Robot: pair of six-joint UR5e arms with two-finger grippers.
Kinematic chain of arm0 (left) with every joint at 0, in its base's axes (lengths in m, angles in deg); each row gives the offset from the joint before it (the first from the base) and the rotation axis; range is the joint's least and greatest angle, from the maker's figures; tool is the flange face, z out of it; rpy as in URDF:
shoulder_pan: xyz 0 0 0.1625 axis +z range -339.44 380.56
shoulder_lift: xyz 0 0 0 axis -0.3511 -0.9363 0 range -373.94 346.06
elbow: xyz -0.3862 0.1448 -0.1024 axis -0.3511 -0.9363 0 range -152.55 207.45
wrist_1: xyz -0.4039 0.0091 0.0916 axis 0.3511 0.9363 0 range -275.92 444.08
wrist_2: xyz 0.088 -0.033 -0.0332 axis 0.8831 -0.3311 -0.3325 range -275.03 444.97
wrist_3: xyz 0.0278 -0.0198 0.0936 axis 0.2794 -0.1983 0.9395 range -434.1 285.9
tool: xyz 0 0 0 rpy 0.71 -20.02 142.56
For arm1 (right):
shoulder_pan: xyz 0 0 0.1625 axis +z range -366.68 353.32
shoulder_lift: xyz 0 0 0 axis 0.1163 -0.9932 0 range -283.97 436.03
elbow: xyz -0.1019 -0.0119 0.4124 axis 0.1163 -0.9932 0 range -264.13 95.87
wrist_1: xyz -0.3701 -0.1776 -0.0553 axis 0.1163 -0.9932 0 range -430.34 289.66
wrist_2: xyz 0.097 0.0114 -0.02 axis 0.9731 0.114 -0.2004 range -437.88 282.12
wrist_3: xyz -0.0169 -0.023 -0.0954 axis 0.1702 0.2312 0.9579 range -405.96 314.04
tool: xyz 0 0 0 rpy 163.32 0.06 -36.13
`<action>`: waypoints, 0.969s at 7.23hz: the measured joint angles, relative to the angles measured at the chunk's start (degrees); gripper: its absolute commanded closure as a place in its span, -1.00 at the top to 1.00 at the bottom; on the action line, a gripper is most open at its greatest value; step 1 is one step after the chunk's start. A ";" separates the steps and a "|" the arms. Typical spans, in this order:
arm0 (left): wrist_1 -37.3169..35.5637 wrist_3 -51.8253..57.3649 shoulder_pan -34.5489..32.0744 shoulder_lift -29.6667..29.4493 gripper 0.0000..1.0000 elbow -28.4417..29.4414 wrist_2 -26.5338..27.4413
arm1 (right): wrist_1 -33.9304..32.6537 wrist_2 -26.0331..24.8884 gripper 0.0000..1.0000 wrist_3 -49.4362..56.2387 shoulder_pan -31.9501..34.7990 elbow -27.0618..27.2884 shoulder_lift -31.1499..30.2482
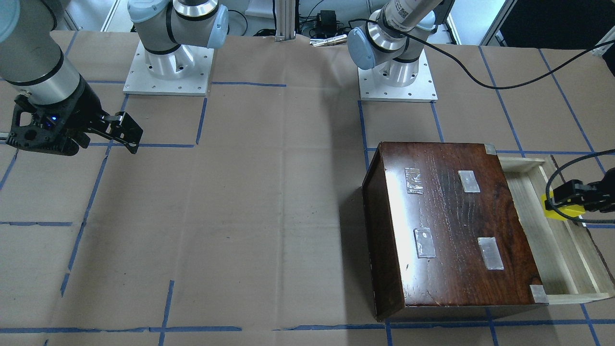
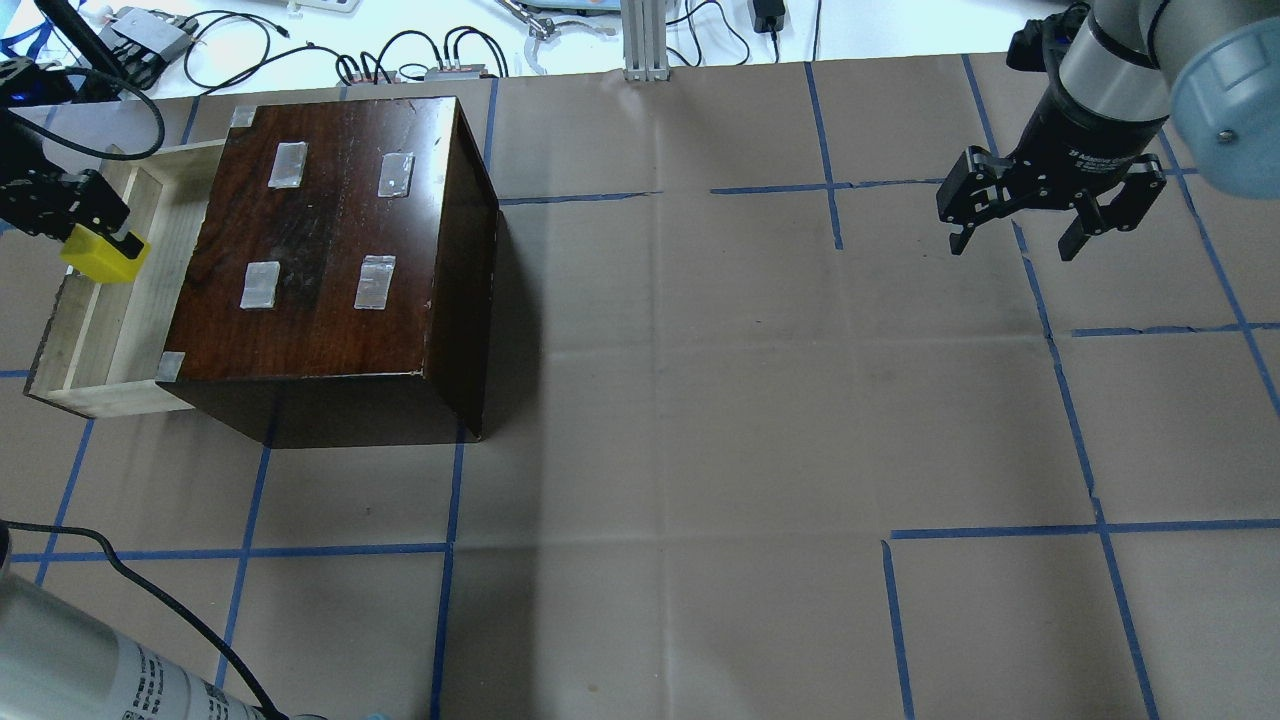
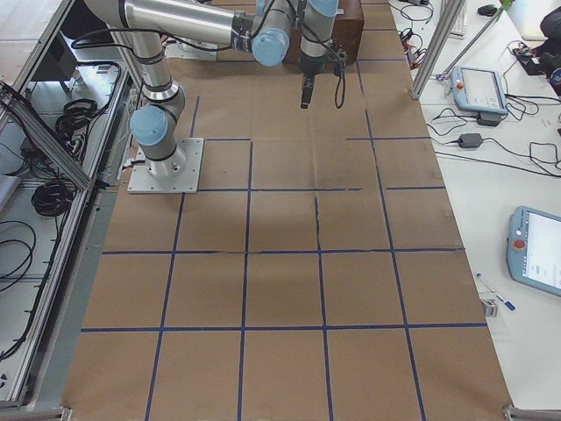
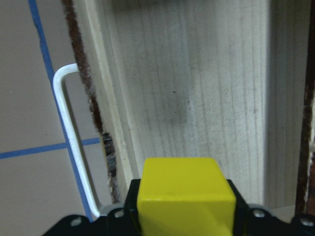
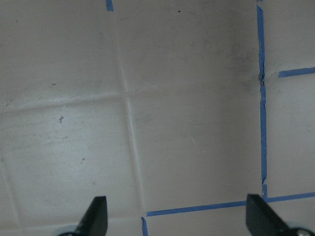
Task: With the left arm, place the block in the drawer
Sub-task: 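Lift the yellow cube with the left gripper over the open drawer, then lower the cube into the drawer and open the left gripper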
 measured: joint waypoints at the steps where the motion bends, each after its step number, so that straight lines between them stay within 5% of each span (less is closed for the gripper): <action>1: -1.40 -1.54 -0.39 -0.10 -0.98 -1.96 0.09 | 0.00 0.00 1.00 0.00 0.00 0.00 0.00; 4: -2.70 -2.95 -0.58 -2.41 -0.78 -1.97 0.28 | 0.00 0.00 1.00 0.06 0.00 -0.03 0.02; 7: -4.22 -4.74 -0.72 -3.62 0.12 -1.95 0.11 | 0.00 0.00 1.00 0.06 0.00 -0.04 0.00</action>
